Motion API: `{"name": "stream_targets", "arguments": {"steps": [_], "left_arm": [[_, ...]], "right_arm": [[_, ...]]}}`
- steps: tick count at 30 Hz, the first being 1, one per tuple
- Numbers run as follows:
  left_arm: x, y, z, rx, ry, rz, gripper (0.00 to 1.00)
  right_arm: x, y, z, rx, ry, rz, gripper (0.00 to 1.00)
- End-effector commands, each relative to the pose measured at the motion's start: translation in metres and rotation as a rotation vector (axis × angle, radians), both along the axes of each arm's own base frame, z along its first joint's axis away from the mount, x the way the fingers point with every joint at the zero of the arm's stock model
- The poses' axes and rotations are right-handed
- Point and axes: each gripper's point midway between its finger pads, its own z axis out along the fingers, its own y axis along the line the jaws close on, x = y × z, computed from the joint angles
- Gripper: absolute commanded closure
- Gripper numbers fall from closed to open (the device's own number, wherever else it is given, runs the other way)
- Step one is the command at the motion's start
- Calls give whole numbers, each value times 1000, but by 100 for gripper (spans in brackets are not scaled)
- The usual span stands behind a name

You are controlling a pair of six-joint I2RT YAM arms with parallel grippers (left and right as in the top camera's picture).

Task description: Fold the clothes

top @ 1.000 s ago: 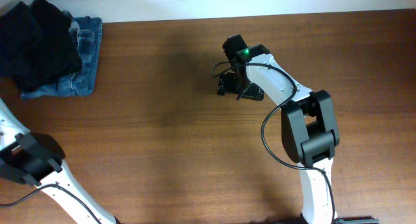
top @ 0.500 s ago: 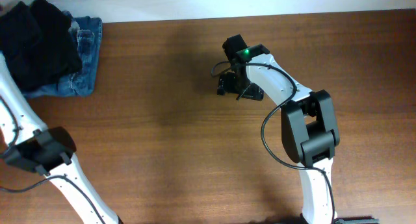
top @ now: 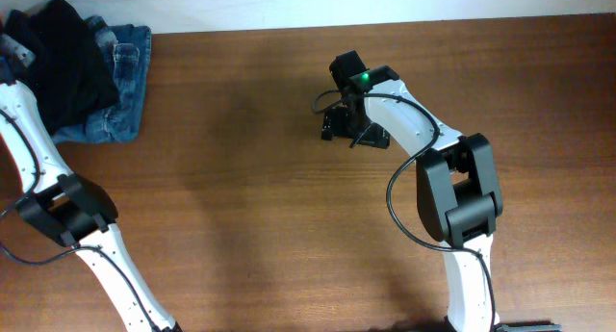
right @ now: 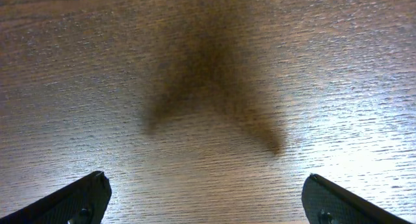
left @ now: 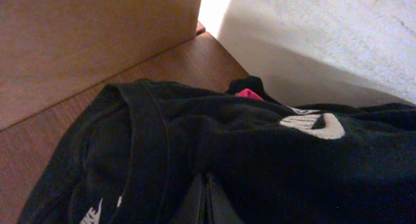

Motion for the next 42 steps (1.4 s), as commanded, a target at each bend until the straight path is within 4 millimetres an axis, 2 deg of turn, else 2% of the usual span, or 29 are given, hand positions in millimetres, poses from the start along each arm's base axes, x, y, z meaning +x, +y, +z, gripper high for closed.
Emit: {"name": "stream_targets", "arguments": {"steps": [1,5,8,13,15,17,19,22,27,32,36,39,42], "left_arm": [[12,-27,-67,-74,96,-62,100],[22,-35,-37,-46,38,-82,99],[30,-47,-3,-22,-24,-109,99],[36,-69,70,41,-147,-142,99],[37,-74,87,55,-177,-150,99],[37,-78,94,62,-185,-152,99],[36,-78,93,63,-179,-148,99],[35,-76,78,52,-141,-138,99],[26,-60,56,84,-61,-49,99],[24,-60,18,52,21,-47,99],[27,-74,-23,-6,93,-91,99],[29,-84,-41,-26,120,-111,99],[35,-99,-48,-43,127,-147,99]], "right_arm": [[-2,2,2,2,-1,2,1],[-1,2,2,3,-2,2,1],[-1,2,2,3,-2,2,1],[-1,2,2,3,-3,2,1],[-1,2,2,3,-3,2,1],[-1,2,2,4,-5,2,1],[0,2,2,4,-5,2,1],[-1,2,2,4,-5,2,1],[-1,2,2,4,-5,2,1],[2,3,2,8,-15,2,1],[2,4,2,13,-17,3,1],[2,4,2,12,-17,3,1],[2,4,2,12,-16,3,1]]}}
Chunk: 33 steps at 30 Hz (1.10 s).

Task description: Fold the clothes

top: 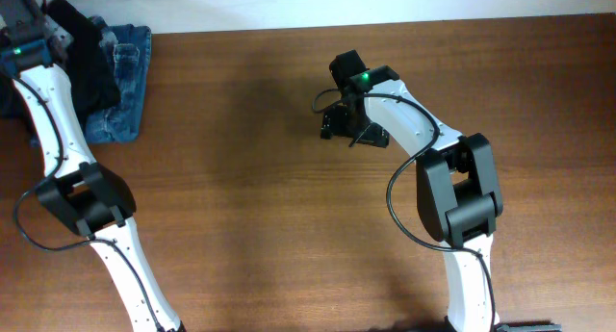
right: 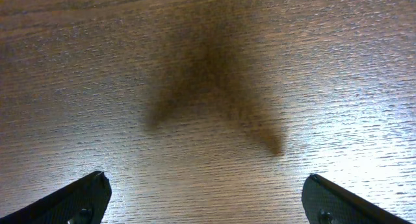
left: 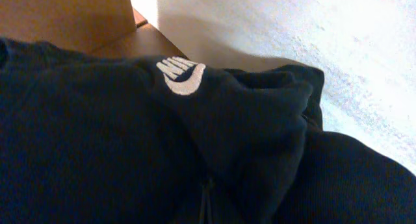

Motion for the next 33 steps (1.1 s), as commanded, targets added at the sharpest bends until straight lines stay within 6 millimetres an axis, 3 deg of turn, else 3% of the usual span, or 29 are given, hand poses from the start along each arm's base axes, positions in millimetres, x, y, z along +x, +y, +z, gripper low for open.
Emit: {"name": "stream_targets", "arguments": {"steps": [1,8,11,23,33], "left_arm": [[3,-31,-57,-74,119,-68,99],[18,-78,-60,-76,128,-144,99],[23,-88,-58,-57,123,-150,99],[22,-79,-49,-27,111,-117,99],[23,-79,5,1,19,-118,98]], "right_arm": [[-1,2,1,4,-3,2,1],[-1,2,1,4,-3,2,1],[-2,2,1,3,-1,3,1],[-2,2,0,0,-1,22,1],[-2,2,0,1,-3,22,1]]}}
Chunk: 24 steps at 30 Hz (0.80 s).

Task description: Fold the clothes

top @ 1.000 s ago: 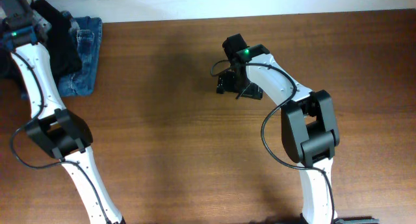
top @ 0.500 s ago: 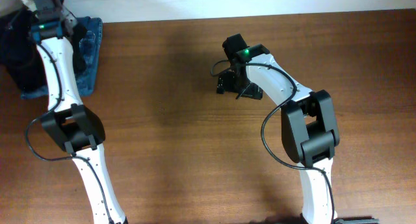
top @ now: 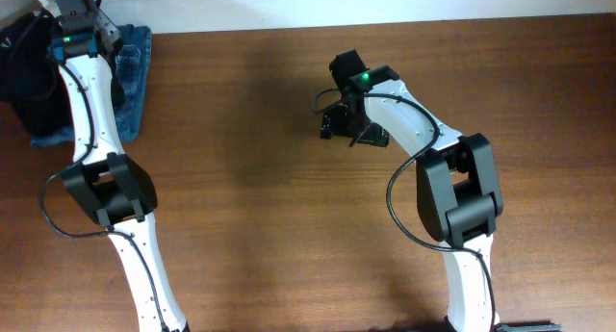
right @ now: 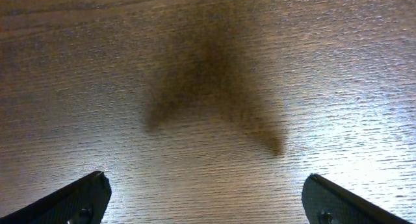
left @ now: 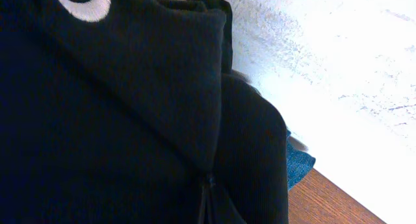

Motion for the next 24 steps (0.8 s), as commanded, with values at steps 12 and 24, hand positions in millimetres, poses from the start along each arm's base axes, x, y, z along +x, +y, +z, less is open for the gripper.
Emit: {"name": "stream_targets", "arguments": {"steps": [12,24], "left_arm": [[-47,-43,212,52,-293,-63,38],[-135,-75,287,43,-271,-91,1]], "right_arm": [[-2,2,0,3,-3,10,1],[-7,1,0,3,21,11,1]]}}
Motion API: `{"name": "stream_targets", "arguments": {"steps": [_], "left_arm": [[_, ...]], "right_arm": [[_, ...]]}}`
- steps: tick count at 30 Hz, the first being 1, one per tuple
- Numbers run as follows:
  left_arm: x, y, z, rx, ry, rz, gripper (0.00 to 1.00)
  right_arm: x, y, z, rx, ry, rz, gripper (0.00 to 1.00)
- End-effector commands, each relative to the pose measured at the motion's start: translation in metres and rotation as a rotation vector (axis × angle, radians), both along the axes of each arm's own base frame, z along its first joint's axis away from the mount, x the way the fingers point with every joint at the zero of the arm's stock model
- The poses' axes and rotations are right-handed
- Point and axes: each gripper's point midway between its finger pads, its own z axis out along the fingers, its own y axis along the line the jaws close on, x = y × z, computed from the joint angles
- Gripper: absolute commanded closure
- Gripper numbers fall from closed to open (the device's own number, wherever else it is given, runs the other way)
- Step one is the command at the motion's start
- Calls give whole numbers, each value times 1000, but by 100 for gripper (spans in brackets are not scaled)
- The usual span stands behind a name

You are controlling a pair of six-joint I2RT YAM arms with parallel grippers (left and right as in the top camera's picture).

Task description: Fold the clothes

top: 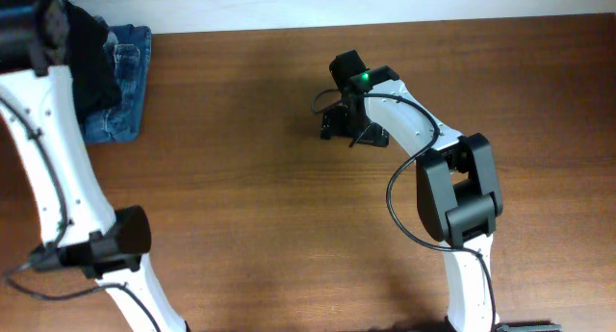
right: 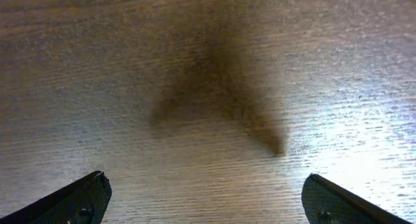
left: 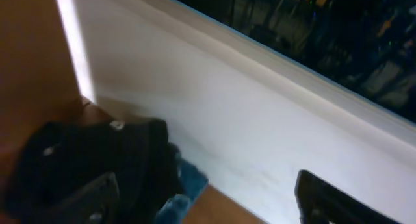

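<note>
A black sweatshirt (top: 91,58) lies heaped on a pair of blue jeans (top: 125,87) at the table's far left corner. In the left wrist view the black sweatshirt (left: 84,162) sits low at the left with a bit of the jeans (left: 190,185) beside it. My left gripper (top: 48,24) is raised over that pile. This left gripper (left: 211,201) is open with nothing between its fingers. My right gripper (top: 351,132) hovers low over the bare wood at the table's far middle. The right gripper (right: 208,201) is open and empty too.
The brown wooden table (top: 241,197) ends at a white wall (left: 214,120) along its far side. The left arm's white links (top: 58,168) reach up the left edge. The right arm (top: 452,188) stands at the right middle.
My left gripper was shut in the black sweatshirt's fabric. It is now open and higher, away from the cloth. The sweatshirt lies on the jeans. The right arm is unchanged.
My left gripper stayed shut on the black sweatshirt at the far left corner through all three earlier moments, with the arm and cloth in a different place each time. Now it has let go and the sweatshirt rests on the jeans. The right gripper stayed open and still.
</note>
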Motion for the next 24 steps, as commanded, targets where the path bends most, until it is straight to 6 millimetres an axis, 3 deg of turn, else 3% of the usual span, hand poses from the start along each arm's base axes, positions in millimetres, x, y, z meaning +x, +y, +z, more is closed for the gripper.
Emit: {"name": "stream_targets", "arguments": {"steps": [1,5,8,14,19,24], "left_arm": [[-14,-1,-8,-12,58,2,1],[-39,-4,-16,-25,143,2,1],[-50,-6,-24,-34,196,3,1],[-63,-8,-42,-48,285,3,1],[-76,-10,-57,-62,371,4,1],[-89,-12,-70,-73,444,4,1]], "right_arm": [[-6,1,0,0,17,11,1],[-12,-2,11,-4,26,11,1],[-15,-3,36,2,-1,6,1],[-33,-21,118,-36,-116,0,1],[-72,-34,183,-85,-194,18,1],[-126,-42,211,-136,-141,89,1]]}}
